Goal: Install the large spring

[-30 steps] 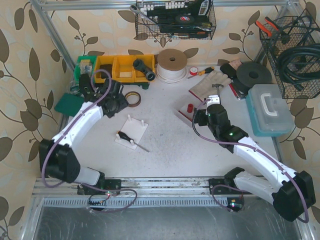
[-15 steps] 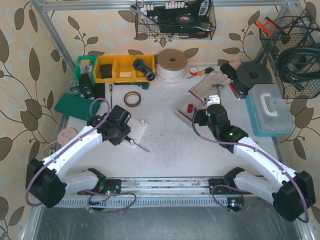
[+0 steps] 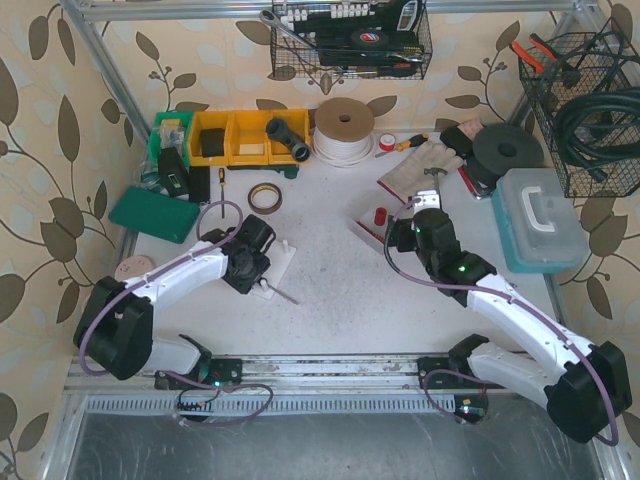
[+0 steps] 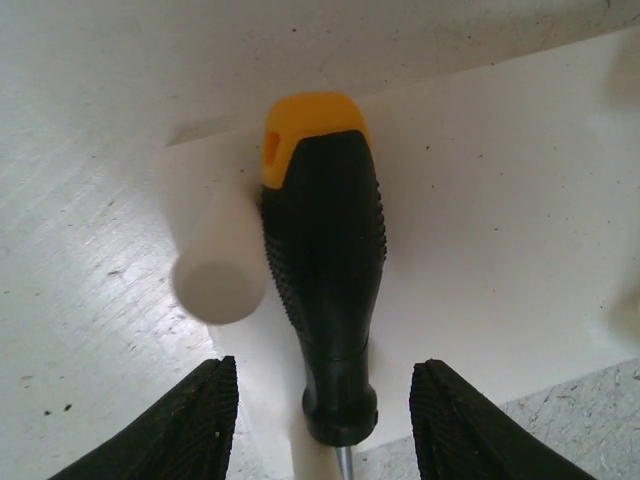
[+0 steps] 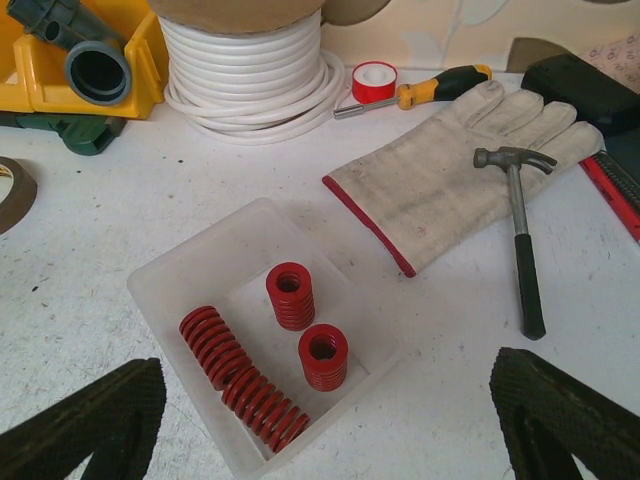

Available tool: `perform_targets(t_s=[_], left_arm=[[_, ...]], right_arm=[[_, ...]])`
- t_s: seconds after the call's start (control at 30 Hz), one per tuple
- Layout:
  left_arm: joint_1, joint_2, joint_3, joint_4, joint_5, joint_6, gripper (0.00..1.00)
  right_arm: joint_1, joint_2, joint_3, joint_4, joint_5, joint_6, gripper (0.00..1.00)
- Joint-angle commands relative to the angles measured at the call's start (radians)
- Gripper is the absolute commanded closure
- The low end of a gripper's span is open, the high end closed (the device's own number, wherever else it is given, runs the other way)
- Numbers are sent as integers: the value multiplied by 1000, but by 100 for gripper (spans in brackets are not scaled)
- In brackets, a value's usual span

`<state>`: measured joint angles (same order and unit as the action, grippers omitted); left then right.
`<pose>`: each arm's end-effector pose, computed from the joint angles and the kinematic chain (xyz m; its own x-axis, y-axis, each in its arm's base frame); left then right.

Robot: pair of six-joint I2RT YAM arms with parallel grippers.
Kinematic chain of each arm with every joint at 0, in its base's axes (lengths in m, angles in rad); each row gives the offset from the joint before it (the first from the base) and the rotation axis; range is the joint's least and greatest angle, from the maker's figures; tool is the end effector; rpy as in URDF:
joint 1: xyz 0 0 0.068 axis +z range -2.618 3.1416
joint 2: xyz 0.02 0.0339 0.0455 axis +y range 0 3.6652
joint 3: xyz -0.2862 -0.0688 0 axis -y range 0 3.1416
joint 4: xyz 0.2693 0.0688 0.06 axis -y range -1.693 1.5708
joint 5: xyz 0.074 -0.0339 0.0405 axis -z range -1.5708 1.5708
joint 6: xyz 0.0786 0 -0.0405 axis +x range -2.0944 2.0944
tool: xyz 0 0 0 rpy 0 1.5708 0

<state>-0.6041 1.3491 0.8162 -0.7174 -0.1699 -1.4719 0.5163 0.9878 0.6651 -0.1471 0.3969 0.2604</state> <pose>0.2275 -0.1409 0.1638 -0.5906 -0.7841 -0.1908 -0.7263 0.6195 -0.2977 0.2476 0.1056 0.2576 -0.4205 0.0344 -0.9067 -0.0489 0.9970 0.0605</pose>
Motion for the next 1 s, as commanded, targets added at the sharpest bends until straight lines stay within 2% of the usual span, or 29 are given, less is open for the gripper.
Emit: perform_targets(t_s=[0.0, 0.37, 0.73, 0.97], left_arm=[[-8, 37, -2, 47, 13, -5, 48], [-8, 163, -8, 102, 61, -2, 53], [-29, 125, -3, 98, 73, -26, 81], [-46, 13, 47, 45, 47, -9, 99]], right_arm=[[6, -23, -7, -13, 19, -11, 12], [6, -31, -7, -17, 20, -12, 12], [5, -31, -7, -16, 23, -12, 12], [6, -25, -5, -17, 24, -12, 12]])
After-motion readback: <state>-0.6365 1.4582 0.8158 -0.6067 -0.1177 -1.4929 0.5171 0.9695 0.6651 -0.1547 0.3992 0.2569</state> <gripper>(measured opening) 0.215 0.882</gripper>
